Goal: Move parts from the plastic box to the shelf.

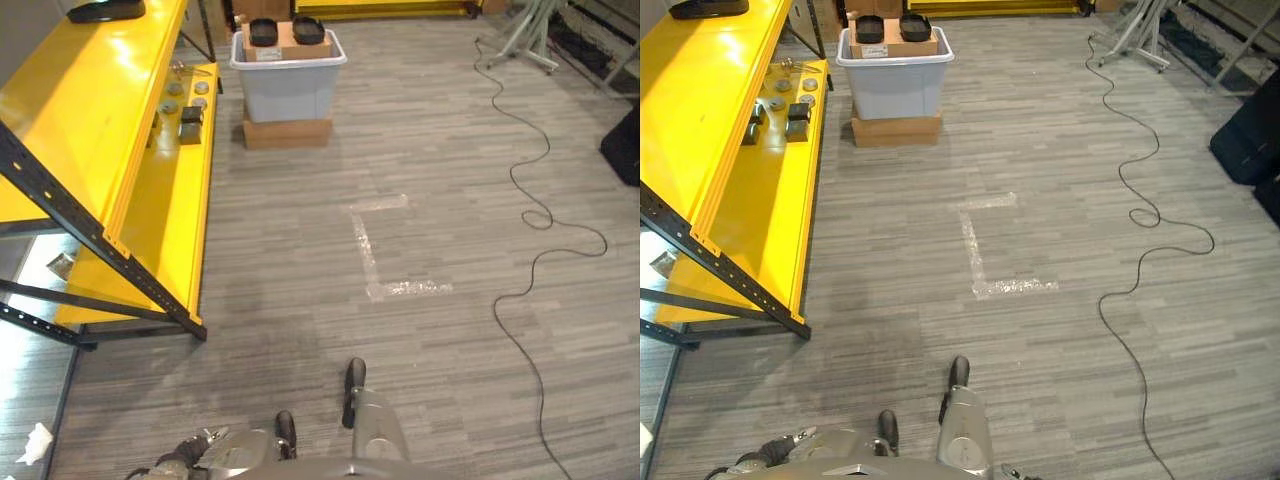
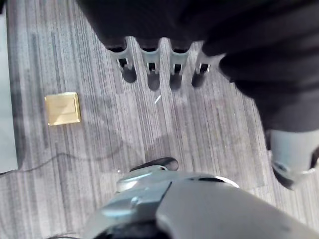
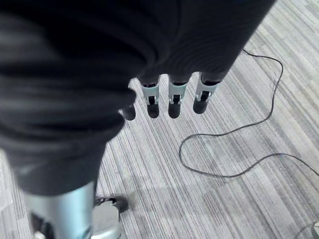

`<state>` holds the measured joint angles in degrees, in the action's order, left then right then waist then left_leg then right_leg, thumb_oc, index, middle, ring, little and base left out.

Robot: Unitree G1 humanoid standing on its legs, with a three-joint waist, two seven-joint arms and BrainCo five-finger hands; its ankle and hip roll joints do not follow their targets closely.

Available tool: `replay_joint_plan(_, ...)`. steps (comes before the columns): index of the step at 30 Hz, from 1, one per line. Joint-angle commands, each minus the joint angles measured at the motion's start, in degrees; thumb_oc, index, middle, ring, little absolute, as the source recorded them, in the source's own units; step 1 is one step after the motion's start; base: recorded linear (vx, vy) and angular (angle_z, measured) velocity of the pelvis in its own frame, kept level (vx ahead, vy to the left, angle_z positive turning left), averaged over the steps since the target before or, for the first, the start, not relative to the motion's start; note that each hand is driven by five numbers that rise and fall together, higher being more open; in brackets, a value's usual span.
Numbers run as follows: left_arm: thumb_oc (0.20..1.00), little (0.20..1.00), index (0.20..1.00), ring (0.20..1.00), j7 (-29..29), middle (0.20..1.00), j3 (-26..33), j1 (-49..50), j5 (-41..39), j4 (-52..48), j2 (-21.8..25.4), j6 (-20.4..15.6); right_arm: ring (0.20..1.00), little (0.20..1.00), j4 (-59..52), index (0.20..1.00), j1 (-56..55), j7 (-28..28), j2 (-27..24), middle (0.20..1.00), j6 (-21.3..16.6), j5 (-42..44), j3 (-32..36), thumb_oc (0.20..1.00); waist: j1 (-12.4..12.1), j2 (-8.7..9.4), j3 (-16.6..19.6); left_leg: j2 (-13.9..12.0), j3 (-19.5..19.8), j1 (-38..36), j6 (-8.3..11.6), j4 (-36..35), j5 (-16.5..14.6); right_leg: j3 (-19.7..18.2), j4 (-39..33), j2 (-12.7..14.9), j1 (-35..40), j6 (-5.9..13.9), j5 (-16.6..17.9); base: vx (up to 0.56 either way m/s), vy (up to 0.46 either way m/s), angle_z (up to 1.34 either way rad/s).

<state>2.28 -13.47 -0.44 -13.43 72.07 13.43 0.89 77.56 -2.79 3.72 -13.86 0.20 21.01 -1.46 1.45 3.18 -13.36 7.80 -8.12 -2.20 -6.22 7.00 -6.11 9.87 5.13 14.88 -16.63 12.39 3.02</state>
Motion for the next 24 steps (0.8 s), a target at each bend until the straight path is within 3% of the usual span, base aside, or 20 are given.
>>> replay_joint_plan(1, 1.0, 1.0, 1.0, 1.0, 0.03, 1.0, 1.36, 2.81, -0.05, -0.03, 0.48, -1.85, 1.0, 1.0, 2.25, 1.0, -1.36, -1.39, -0.72, 1.0, -1.38, -2.18, -0.57, 1.0, -0.05, -0.44, 3.58, -2.15, 1.02, -3.54, 2.72, 5.81, -9.8, 1.83, -4.63, -0.53, 3.21, 1.27, 10.19, 0.64, -0.412, 0.18)
replay_joint_plan(4, 1.0, 1.0, 1.0, 1.0, 0.48, 1.0, 2.18, 3.09, -1.42, 0.25, 0.2, -2.24, 1.0, 1.0, 2.73, 1.0, -1.34, -0.83, -0.53, 1.0, -1.07, -2.45, -1.13, 1.0, 0.09, -0.32, 4.66, -3.99, 0.56, -4.9, 3.62, 6.61, -10.67, 2.02, -3.5, -1.42, 4.78, 0.25, 8.0, 0.51, -0.336, 0.22)
replay_joint_plan(5, 1.0, 1.0, 1.0, 1.0, 0.26, 1.0, 3.69, 3.43, -3.68, 0.95, -0.31, -4.57, 1.0, 1.0, 3.11, 1.0, -0.71, -0.66, -1.19, 1.0, -0.15, -4.29, -2.41, 1.0, 0.57, -0.79, 7.08, -8.08, 0.42, -6.81, 6.34, 9.46, -5.97, 1.22, -2.03, -5.54, 6.53, -3.36, 5.22, 0.66, -0.435, 0.31)
replay_joint_plan(6, 1.0, 1.0, 1.0, 1.0, 0.16, 1.0, 3.84, 3.44, -3.84, 0.96, -0.36, -4.65, 1.0, 1.0, 3.06, 1.0, -0.68, -0.68, -1.3, 1.0, -0.03, -4.48, -2.57, 1.0, 0.63, -0.82, 7.29, -8.73, 0.05, -6.7, 6.84, 10.83, -4.79, 1.37, -2.14, -6.02, 6.79, -3.88, 4.86, 0.65, -0.466, 0.39)
replay_joint_plan(8, 1.0, 1.0, 1.0, 1.0, 0.26, 1.0, 5.0, 2.98, -6.53, 0.69, -0.95, -5.36, 1.0, 1.0, 2.63, 1.0, -0.43, 0.17, -2.19, 1.0, 1.1, -4.18, -3.33, 1.0, 0.42, -0.81, 7.97, -12.64, -1.69, -2.12, 9.73, 25.92, 2.72, 2.74, -3.66, -8.99, 9.61, -7.45, 2.72, 0.27, -0.294, 0.23)
replay_joint_plan(9, 1.0, 1.0, 1.0, 1.0, 0.47, 1.0, 5.22, 2.78, -6.98, 0.6, -1.07, -5.33, 1.0, 1.0, 2.56, 1.0, -0.41, 0.44, -2.31, 1.0, 1.34, -3.85, -3.37, 1.0, 0.32, -0.46, 8.06, -12.74, -1.71, -0.69, 9.94, 28.22, 4.02, 2.9, -3.95, -9.06, 9.98, -8.0, 2.43, 0.26, -0.335, -0.05)
replay_joint_plan(10, 1.0, 1.0, 1.0, 1.0, 0.76, 1.0, 5.73, 2.06, -7.53, 0.18, -1.34, -4.74, 1.0, 1.0, 2.43, 1.0, -0.62, 0.92, -2.72, 1.0, 1.52, -2.92, -3.28, 1.0, -0.11, -0.19, 7.43, -14.69, -1.04, 5.92, 10.32, 37.65, 6.32, 3.37, -4.38, -10.0, 11.66, -9.62, 1.59, 0.17, -0.243, -0.2)
replay_joint_plan(12, 1.0, 1.0, 1.0, 1.0, 0.34, 1.0, 6.39, 1.09, -8.12, -0.17, -1.35, -4.28, 1.0, 1.0, 2.0, 1.0, -0.64, 0.53, -3.37, 1.0, 1.66, -2.83, -2.65, 1.0, -0.7, 0.24, 6.17, -15.33, -1.32, 13.14, 9.29, 41.23, 5.73, 3.79, -4.64, -10.39, 13.68, -10.41, 0.45, 0.17, -0.183, -0.03)
replay_joint_plan(13, 1.0, 1.0, 1.0, 1.0, 0.5, 1.0, 6.84, 0.43, -8.9, -0.3, -1.26, -4.69, 1.0, 1.0, 1.81, 1.0, -0.46, -0.08, -3.83, 1.0, 1.5, -3.29, -2.15, 1.0, -1.26, 0.05, 5.07, -15.06, -2.48, 16.28, 8.4, 39.03, 4.81, 3.71, -4.8, -11.1, 15.75, -10.5, -0.69, 0.32, -0.063, 0.1)
replay_joint_plan(14, 1.0, 1.0, 1.0, 1.0, 0.72, 1.0, 7.57, 0.43, -10.53, -0.17, -1.18, -5.23, 1.0, 1.0, 1.7, 1.0, -0.1, -0.24, -3.7, 1.0, 1.54, -4.33, -2.0, 1.0, -1.81, -0.16, 4.21, -13.61, -4.92, 16.66, 7.7, 29.07, 4.73, 2.68, -4.55, -11.44, 17.12, -9.9, -1.51, 0.41, 0.007, 0.05)
replay_joint_plan(16, 1.0, 1.0, 1.0, 1.0, 1.27, 1.0, 8.45, 0.61, -12.02, 0.26, -1.11, -5.38, 1.0, 1.0, 1.96, 1.0, 0.13, 0.29, -3.41, 1.0, 1.49, -4.9, -2.13, 1.0, -2.36, -0.86, 4.0, -12.07, -5.73, 17.29, 7.82, 17.52, 6.38, 1.8, -3.94, -12.06, 17.65, -9.14, -2.01, 0.41, 0.086, -0.27)
replay_joint_plan(18, 1.0, 1.0, 1.0, 1.0, 1.25, 1.0, 9.12, 1.22, -13.13, 1.1, -0.88, -5.59, 1.0, 1.0, 2.33, 1.0, 0.01, 0.43, -3.32, 1.0, 1.52, -5.49, -2.43, 1.0, -3.4, -2.03, 3.9, -11.54, -4.54, 17.95, 8.82, 4.19, 11.35, 0.16, -2.41, -13.15, 18.67, -8.42, -3.35, 0.47, 0.095, -0.48)
replay_joint_plan(20, 1.0, 1.0, 1.0, 1.0, 1.23, 1.0, 9.99, 1.7, -13.27, 1.71, -0.75, -5.72, 1.0, 1.0, 2.66, 1.0, -0.79, -0.12, -3.69, 1.0, 0.1, -6.96, -2.79, 1.0, -4.86, -3.2, 3.67, -12.83, -3.19, 21.24, 9.92, -3.33, 15.65, -1.32, -0.22, -14.18, 20.41, -8.85, -5.64, 0.75, 0.162, -0.66)
replay_joint_plan(21, 1.0, 1.0, 1.0, 1.0, 1.72, 1.0, 10.74, 2.06, -13.24, 2.17, -0.7, -6.11, 1.0, 1.0, 2.68, 1.0, -1.57, -0.66, -4.1, 1.0, -1.53, -7.4, -2.87, 1.0, -5.09, -3.19, 3.23, -13.52, -4.12, 22.22, 10.53, -5.21, 15.6, -0.96, 2.09, -13.43, 22.59, -8.74, -8.63, 0.89, 0.213, -0.68)
replay_joint_plan(24, 1.0, 1.0, 1.0, 1.0, 2.22, 1.0, 11.9, 2.35, -13.31, 2.29, -0.49, -5.73, 1.0, 1.0, 1.91, 1.0, -1.54, -0.51, -4.43, 1.0, -3.08, -6.59, -3.15, 1.0, -5.21, -3.66, 3.26, -14.98, -6.66, 23.15, 10.45, -3.17, 15.31, -0.07, 6.04, -12.59, 24.46, -8.75, -12.96, 0.59, 0.156, -0.28)
